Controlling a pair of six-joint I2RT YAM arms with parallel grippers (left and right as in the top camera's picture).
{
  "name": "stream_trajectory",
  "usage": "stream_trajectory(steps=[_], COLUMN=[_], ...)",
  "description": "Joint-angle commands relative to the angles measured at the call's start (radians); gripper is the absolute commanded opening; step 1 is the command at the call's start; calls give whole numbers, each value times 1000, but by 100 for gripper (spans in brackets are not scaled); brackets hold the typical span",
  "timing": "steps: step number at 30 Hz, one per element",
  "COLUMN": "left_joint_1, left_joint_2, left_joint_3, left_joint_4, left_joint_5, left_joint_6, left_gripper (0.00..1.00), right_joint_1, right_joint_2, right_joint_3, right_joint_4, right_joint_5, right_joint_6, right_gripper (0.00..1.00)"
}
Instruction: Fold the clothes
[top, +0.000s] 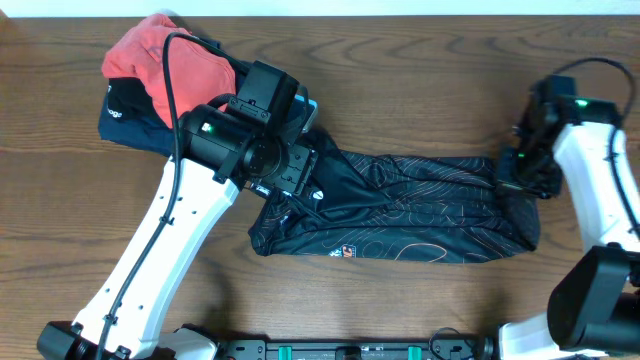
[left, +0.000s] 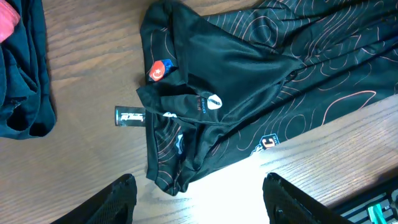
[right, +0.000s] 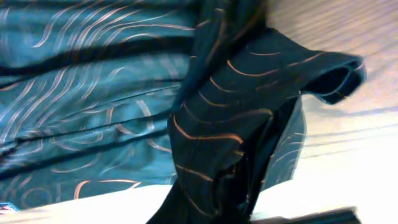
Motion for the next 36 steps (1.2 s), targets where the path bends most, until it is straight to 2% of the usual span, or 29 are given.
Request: stream_trajectory(steps=[1, 2, 3, 4, 6, 10, 12, 15, 18, 21, 27, 31, 36], left_joint_1=[1, 1, 1, 1, 1, 1, 1, 1, 1, 1, 1, 1, 1], left_joint_2=[-5, -5, -5, -5, -5, -5, -5, -5, -5, -5, -5, -5, -5], left_joint_3=[21, 21, 21, 21, 21, 21, 21, 21, 21, 21, 21, 21, 21], left_joint_4=[0, 0, 0, 0, -4, -14, -14, -14, -14, -11, -6, -7, -7], left_joint_5=[-12, -12, -12, -12, -12, -12, -12, -12, -12, -12, -12, -12, -12], left_joint_6=[6, 6, 6, 6, 6, 6, 6, 6, 6, 6, 6, 6, 6], left_gripper=[67, 67, 67, 67, 67, 67, 67, 67, 67, 67, 68, 68, 67], right_joint_1=[53, 58, 56, 47, 5, -110, -171, -248, -305, -337, -352, -352, -352], right_joint_2=[-2, -2, -2, -2, -2, -2, 0, 4, 6, 6, 6, 6, 5], right_joint_3=[-5, -5, -5, -5, -5, -5, -7, -29, -94, -189, -363, -439, -449], right_joint_4=[2, 5, 12, 27, 74, 133, 145, 143, 153, 200, 388, 526, 578], right_joint_5=[74, 117, 155, 182, 162, -37, -102, -144, -167, -229, -360, -362, -361], right_joint_6=[69, 98, 123, 134, 126, 23, -11, -27, -33, -45, -86, -96, -162], right_gripper=[57, 70, 77, 77, 72, 68, 61, 51, 47, 47, 59, 57, 57])
